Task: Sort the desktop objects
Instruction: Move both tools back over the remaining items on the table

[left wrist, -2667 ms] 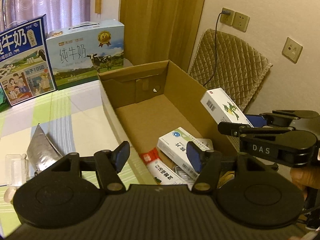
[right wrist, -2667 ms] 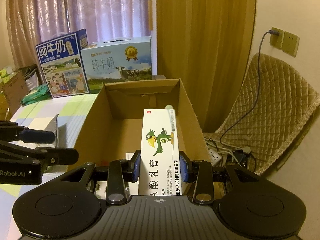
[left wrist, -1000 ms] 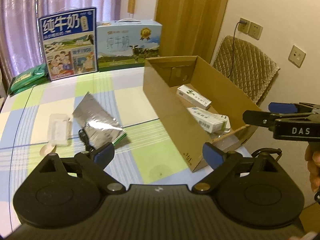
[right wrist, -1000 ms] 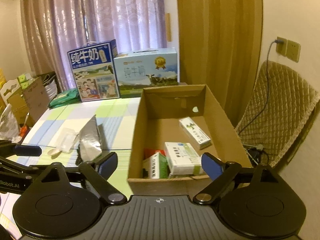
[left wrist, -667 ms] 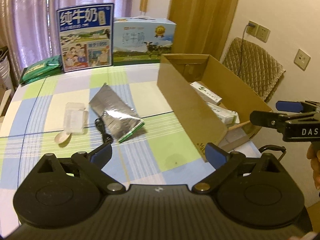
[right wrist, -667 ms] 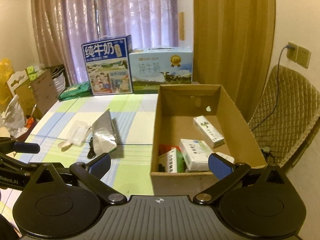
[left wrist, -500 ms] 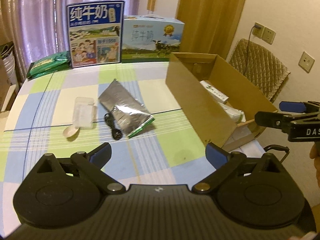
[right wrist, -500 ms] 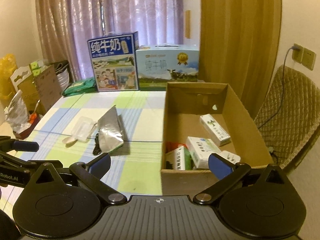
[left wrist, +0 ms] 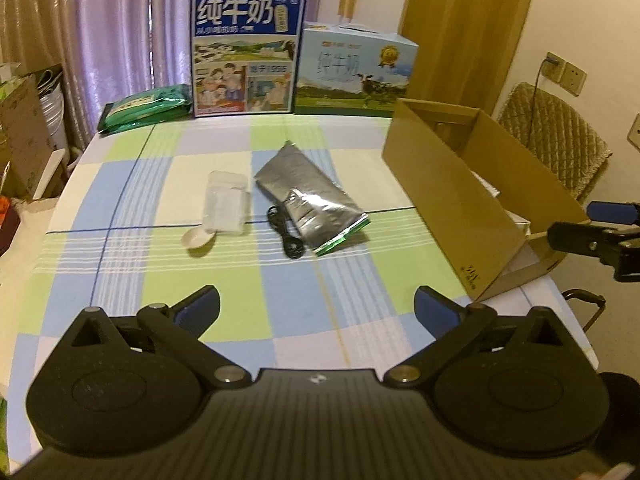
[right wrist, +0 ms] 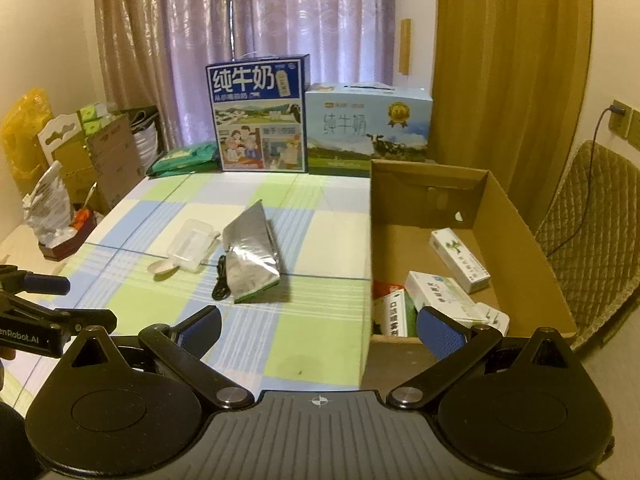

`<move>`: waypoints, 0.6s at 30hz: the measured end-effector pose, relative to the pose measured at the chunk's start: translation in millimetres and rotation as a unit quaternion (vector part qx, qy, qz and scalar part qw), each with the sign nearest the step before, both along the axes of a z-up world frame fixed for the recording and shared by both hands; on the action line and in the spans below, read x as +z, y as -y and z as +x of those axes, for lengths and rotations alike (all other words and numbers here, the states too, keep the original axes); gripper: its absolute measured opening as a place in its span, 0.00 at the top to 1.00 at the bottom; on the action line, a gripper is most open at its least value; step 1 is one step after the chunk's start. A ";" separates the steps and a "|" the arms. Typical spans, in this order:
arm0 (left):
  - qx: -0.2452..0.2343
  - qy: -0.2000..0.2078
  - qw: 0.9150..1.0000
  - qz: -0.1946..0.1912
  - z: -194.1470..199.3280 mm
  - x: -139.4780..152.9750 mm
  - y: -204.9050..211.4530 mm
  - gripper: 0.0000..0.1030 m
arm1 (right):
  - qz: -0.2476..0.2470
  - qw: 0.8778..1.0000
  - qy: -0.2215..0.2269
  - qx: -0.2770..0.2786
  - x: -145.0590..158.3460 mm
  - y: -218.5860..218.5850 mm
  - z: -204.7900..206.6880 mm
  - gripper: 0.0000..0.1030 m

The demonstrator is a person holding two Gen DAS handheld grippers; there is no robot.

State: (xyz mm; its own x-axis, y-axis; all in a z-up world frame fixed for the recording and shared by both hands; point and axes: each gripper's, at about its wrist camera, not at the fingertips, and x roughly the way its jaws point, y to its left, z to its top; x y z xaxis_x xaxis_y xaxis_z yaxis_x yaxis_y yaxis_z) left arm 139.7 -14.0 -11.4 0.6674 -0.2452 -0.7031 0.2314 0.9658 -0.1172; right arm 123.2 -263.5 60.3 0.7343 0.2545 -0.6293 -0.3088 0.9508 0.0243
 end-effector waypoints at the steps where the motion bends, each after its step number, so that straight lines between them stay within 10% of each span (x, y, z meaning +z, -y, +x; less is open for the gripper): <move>1: 0.001 -0.001 1.000 0.002 -0.9 -1.0 -3.4 0.01 | 0.000 1.000 0.000 0.002 -0.5 -1.4 -0.7 0.02; 18: 0.027 -0.009 0.999 0.017 0.7 -10.0 -46.1 0.01 | 0.001 0.999 -0.009 0.032 -12.1 -34.1 3.1 0.02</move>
